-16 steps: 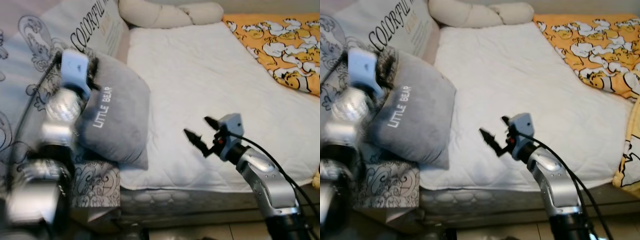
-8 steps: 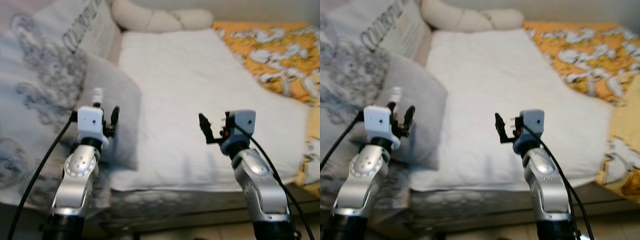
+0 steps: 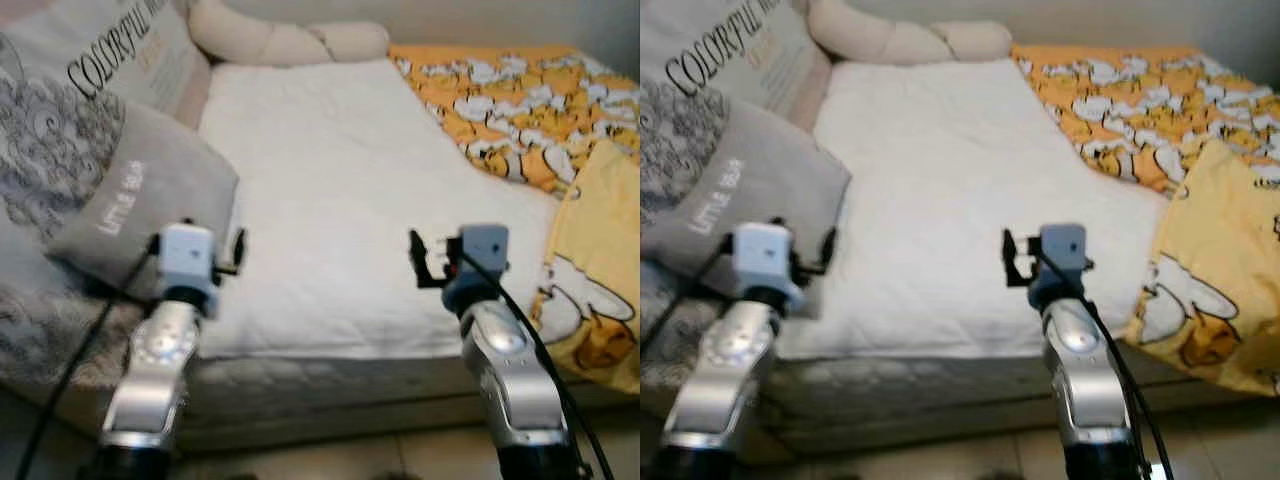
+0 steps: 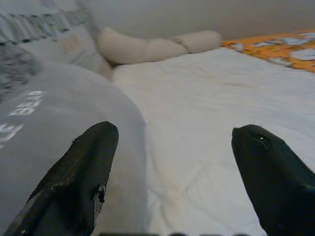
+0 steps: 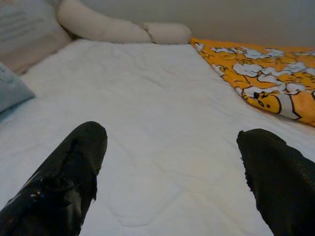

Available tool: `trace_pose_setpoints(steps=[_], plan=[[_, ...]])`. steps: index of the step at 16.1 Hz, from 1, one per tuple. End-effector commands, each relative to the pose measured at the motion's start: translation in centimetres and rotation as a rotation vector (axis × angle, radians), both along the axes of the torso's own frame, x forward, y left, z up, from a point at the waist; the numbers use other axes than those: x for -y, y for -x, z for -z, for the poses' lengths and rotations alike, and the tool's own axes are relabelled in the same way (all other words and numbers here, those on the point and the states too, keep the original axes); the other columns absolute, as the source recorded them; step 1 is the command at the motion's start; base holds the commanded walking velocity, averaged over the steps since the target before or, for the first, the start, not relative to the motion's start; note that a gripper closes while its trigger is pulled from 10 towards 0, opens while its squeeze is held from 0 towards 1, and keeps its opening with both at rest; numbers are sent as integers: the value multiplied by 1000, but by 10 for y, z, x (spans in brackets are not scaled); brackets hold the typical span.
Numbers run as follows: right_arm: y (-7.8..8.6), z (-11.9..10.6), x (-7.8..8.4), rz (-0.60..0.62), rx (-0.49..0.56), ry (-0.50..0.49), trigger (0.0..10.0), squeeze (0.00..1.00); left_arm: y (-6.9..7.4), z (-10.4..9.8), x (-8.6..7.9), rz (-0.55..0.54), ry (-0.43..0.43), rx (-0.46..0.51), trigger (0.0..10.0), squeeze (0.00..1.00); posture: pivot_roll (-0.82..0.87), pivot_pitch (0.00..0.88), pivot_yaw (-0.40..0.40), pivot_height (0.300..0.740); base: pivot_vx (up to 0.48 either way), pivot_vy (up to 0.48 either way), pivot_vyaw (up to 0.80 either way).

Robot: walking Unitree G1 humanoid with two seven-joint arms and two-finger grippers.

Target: Clean up the room

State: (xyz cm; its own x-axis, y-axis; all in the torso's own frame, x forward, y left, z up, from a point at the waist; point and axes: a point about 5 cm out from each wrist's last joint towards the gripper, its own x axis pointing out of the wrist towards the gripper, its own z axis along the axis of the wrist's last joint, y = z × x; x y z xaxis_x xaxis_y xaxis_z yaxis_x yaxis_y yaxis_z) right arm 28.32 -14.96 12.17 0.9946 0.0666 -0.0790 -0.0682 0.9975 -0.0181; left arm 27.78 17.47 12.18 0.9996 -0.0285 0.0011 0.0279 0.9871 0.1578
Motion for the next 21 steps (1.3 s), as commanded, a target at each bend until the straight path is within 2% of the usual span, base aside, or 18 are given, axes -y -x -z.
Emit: trace_pose_setpoints(steps=[1, 4, 6, 8, 11, 14, 15, 18, 21], plan=[[3, 2, 9, 11, -2, -21, 10000, 0, 2, 2, 14, 35, 3, -13, 10000, 667, -34, 0, 31, 740, 0, -442, 0], [4, 5, 10, 48, -26, -33, 10000, 0, 0, 2, 15, 34, -3, -17, 10000, 659, -25, 0, 16, 740, 0, -440, 0], [1, 6, 5, 32, -35, 6, 10000, 0, -1, 1, 8, -8, 10, -18, 10000, 663, -28, 0, 4, 740, 0, -435, 0], [0, 9, 13, 78, -38, 20, 10000, 0, 3, 7, 10, -16, 9, -37, 10000, 663, -21, 0, 5, 740, 0, -441, 0], [0, 12, 12, 71, -58, -5, 10000, 0, 2, 6, 13, -2, 1, -40, 10000, 663, -17, 0, 4, 740, 0, -437, 0], [0, 12, 9, 42, -64, 20, 10000, 0, 3, 6, 9, -33, 8, -41, 10000, 651, -24, 0, 2, 740, 0, -405, 0], [0, 13, 10, 47, -68, 16, 10000, 0, 3, 8, 10, -40, 29, -52, 10000, 494, -24, 0, 2, 740, 0, 0, 0], [1, 15, 13, 67, -79, 4, 10000, 0, 1, 5, 16, -1, 29, -39, 10000, 478, -22, 0, 10, 740, 0, 0, 0], [-3, 17, 10, 39, -97, 41, 10000, 0, 1, 4, 8, -13, 50, -34, 10000, 498, -23, 0, 1, 740, 194, 0, -267]])
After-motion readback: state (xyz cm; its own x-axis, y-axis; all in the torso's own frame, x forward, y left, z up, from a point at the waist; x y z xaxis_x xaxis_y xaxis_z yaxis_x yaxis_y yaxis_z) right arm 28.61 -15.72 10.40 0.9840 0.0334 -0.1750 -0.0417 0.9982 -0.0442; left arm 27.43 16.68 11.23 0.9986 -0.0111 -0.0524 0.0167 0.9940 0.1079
